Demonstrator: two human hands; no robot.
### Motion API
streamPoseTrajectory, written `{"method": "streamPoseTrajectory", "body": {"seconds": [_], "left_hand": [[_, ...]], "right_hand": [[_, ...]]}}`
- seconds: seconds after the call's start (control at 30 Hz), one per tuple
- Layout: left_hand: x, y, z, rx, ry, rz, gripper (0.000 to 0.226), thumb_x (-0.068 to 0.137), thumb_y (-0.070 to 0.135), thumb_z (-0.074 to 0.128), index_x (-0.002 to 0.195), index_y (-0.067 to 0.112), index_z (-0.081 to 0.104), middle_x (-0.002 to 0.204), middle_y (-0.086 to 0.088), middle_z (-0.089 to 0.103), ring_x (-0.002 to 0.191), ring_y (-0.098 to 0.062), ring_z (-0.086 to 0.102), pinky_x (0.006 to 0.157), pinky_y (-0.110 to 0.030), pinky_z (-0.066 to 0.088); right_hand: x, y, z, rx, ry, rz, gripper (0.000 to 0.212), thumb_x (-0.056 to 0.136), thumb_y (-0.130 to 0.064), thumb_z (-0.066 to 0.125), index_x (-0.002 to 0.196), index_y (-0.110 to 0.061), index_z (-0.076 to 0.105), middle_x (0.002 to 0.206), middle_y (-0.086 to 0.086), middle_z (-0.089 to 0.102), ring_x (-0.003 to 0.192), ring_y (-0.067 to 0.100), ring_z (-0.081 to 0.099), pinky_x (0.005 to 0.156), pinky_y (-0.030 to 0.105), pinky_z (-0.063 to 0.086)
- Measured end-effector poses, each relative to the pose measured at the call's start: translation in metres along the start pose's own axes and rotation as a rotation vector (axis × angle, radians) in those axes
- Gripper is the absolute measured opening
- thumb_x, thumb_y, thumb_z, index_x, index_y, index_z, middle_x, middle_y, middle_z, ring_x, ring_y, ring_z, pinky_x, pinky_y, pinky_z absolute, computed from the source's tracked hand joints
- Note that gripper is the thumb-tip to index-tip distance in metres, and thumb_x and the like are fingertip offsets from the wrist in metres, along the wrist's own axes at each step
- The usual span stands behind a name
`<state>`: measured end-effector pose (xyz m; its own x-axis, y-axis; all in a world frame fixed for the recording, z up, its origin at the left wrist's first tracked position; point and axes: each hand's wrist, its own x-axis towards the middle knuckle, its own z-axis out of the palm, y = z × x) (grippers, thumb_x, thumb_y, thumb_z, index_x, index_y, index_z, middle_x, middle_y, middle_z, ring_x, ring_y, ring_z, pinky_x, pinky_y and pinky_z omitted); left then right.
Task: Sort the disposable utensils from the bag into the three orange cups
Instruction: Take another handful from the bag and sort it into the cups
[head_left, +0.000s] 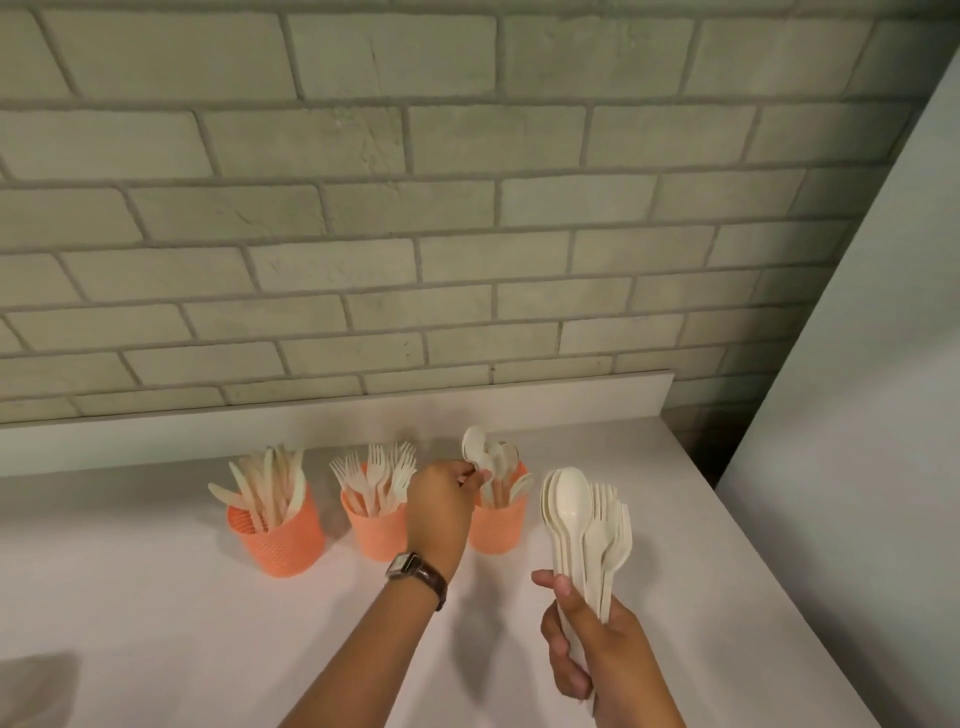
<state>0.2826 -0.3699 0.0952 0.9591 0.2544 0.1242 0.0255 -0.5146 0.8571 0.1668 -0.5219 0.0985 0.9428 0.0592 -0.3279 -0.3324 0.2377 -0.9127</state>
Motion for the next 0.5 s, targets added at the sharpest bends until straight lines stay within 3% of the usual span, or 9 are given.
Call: {"method": "streamPoseTrajectory", "body": {"seconds": [0.1,0.23,0.3,0.37,0.5], "left_hand": [[0.0,-0.015,0.009,0.08,-0.09,-0.038,0.009,0.081,0.015,0.064,0.078,0.013,0.073,0.074,-0.008,0.073,0.067,-0.026,0.067,0.07,-0.042,0.056],[-0.03,-0.015,-0.006,-0.186,-0.119,-0.116,0.03,0.085,0.014,0.064,0.115,0.016,0.065,0.074,-0.005,0.071,0.061,-0.016,0.064,0.076,-0.04,0.058],[-0.055,-0.009,-0.019,-0.35,-0.114,-0.193,0.026,0.086,0.015,0.064,0.111,0.016,0.066,0.079,-0.001,0.071,0.058,-0.008,0.064,0.071,-0.032,0.059],[-0.08,-0.002,-0.031,-0.471,-0.15,-0.288,0.013,0.086,0.017,0.062,0.095,0.017,0.072,0.086,-0.001,0.073,0.057,-0.003,0.063,0.062,-0.025,0.057],[-0.111,0.014,-0.057,-0.561,-0.219,-0.312,0.012,0.082,0.02,0.065,0.079,0.023,0.077,0.075,0.005,0.075,0.058,0.004,0.06,0.058,-0.012,0.049]], "right_hand": [[-0.001,-0.003,0.002,0.048,-0.035,0.002,0.034,0.079,-0.034,0.059,0.1,-0.009,0.067,0.053,0.01,0.049,0.031,0.015,0.027,0.039,0.019,0.023],[-0.001,-0.005,0.003,0.078,-0.069,0.013,0.041,0.08,-0.041,0.065,0.104,-0.008,0.066,0.058,0.013,0.056,0.03,0.014,0.028,0.04,0.019,0.022],[0.0,-0.005,0.005,0.111,-0.104,0.034,0.043,0.079,-0.041,0.065,0.106,-0.007,0.065,0.059,0.015,0.058,0.03,0.013,0.028,0.041,0.019,0.021],[0.0,-0.003,0.01,0.126,-0.151,0.058,0.043,0.081,-0.041,0.065,0.107,-0.007,0.065,0.06,0.015,0.059,0.029,0.013,0.029,0.041,0.019,0.019],[-0.005,0.003,0.023,0.001,-0.254,0.072,0.044,0.077,-0.043,0.063,0.102,-0.008,0.068,0.063,0.015,0.063,0.029,0.014,0.032,0.041,0.02,0.022]]}}
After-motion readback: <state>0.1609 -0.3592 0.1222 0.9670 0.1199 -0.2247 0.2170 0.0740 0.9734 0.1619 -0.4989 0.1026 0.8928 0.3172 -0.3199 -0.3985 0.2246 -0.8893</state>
